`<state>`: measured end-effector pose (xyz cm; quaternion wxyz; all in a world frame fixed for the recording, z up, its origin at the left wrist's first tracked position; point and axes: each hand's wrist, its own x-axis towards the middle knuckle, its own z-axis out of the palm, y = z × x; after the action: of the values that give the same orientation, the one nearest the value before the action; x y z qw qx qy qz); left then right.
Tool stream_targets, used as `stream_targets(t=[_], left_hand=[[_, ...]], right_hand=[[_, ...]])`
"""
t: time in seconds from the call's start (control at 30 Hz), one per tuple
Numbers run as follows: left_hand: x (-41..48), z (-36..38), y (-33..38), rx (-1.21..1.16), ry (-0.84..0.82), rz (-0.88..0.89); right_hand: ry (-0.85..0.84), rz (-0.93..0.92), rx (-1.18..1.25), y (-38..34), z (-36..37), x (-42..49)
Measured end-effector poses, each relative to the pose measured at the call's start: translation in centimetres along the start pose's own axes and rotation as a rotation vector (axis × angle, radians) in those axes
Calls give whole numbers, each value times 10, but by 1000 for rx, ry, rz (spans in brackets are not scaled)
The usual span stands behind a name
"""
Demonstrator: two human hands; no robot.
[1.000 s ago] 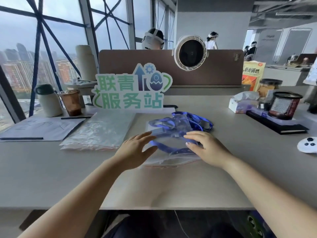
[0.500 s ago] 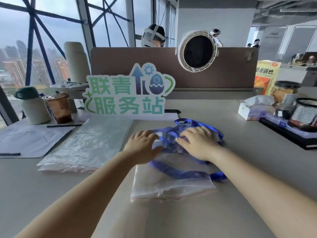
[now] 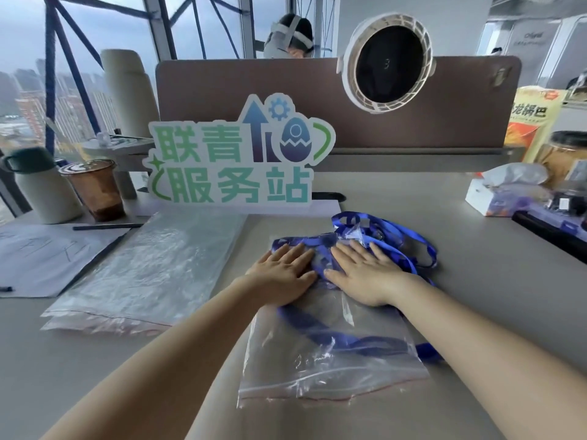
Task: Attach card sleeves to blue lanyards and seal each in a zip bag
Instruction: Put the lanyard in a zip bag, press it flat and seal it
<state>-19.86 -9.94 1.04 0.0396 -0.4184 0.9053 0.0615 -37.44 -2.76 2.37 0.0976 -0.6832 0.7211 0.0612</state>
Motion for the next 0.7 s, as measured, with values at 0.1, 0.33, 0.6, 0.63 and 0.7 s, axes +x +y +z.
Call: stream_targets(t=[0.1,0.33,0.6,0.63,0.7], left_hand=[[3,-12,-2,-34,4,-10],[13,-19,1,-136,196,-55],[22,3,-2,-58,37,-95],[22,3,-2,-52,28,-96],[23,2,-3,-40,15,-98]], right_hand=[[32,-11,-3,-2,-7,0],[247,-31,32,-4,-25,11],[26,6,18,-2,-2,20],[18,3,18,-2,-2,21],[7,4,15,-1,-3,21]])
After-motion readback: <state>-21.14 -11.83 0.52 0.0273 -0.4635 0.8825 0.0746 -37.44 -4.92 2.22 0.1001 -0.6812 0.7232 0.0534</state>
